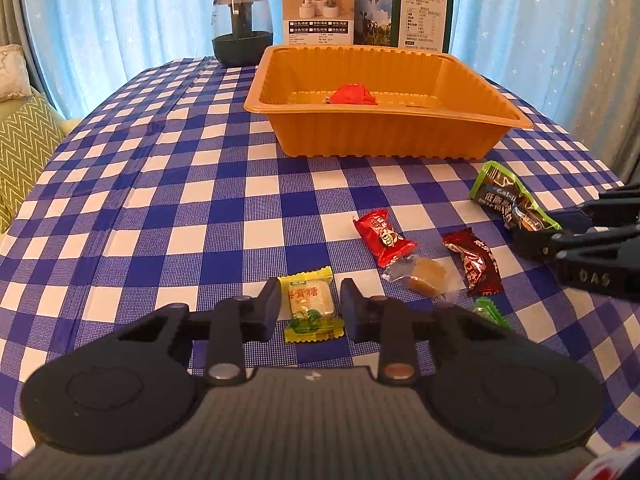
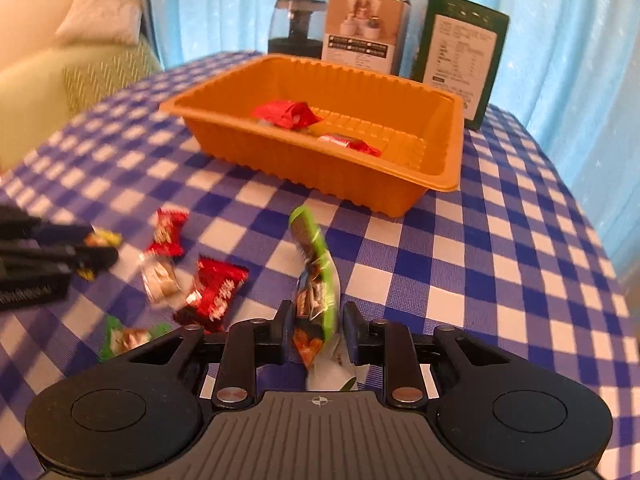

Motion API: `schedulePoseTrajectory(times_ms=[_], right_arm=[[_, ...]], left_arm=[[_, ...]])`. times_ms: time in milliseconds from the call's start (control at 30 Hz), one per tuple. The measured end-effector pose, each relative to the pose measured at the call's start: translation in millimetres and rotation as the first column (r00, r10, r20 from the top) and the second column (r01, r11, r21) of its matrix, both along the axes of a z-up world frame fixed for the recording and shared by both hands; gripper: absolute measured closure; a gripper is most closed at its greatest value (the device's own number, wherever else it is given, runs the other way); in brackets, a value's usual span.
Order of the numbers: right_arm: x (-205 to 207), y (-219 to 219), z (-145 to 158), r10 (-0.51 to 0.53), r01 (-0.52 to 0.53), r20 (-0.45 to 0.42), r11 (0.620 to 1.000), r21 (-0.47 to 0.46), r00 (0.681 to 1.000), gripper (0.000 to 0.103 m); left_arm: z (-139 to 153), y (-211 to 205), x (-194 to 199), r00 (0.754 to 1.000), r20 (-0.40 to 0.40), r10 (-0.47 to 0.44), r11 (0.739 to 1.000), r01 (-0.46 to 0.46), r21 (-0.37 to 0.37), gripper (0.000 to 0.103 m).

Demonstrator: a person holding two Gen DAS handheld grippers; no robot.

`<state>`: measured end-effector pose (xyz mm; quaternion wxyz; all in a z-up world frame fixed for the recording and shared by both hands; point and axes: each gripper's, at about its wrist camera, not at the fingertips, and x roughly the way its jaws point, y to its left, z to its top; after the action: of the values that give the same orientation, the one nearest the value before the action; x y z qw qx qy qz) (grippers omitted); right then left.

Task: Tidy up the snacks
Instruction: 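Carry the yellow-green candy and green-edged packet over the orange tray with both grippers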

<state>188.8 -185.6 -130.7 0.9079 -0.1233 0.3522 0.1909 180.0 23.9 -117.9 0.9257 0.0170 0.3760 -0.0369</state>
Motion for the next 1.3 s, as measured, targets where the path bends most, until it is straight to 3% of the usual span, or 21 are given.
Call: schedulePoseTrajectory(times_ms=[100, 200, 533, 967, 1300], right_arm=[[1.4, -1.0, -1.1, -0.014, 0.015, -0.009, 1.000, 0.016, 1.000, 0.077], [4.2, -5.4, 1.1, -0.051, 0.053, -0.030, 0.996, 0.065, 0.998, 0.078], [-2.2, -11.7, 17.8, -0.070, 0.073, -0.020, 0.985, 0.158, 0.997, 0.080], [-10.8, -6.8, 51.4, -0.063, 0.042, 0.076, 0.967, 0.253, 0.995, 0.080], [6.6, -4.7, 79.6, -0.103, 0.060, 0.128, 0.950, 0.305, 0.986, 0.080]], left_arm=[[-0.3, 0.6, -0.2, 1.000, 0.003, -0.002, 1.000, 0.002, -0.002, 0.074], [0.3, 0.1, 0.0, 1.000, 0.003, -0.007, 1.000, 0.007, -0.005, 0.083], [5.8, -0.6, -4.1, 1.000, 0.011, 0.004, 1.000, -0.004, -0.004, 0.084], [44.9, -13.9, 1.9, 0.996, 0.088, -0.017, 0.999, 0.021, -0.045, 0.084], [75.0, -23.9, 31.9, 0.985, 0.155, -0.070, 0.996, 0.079, -0.051, 0.084]])
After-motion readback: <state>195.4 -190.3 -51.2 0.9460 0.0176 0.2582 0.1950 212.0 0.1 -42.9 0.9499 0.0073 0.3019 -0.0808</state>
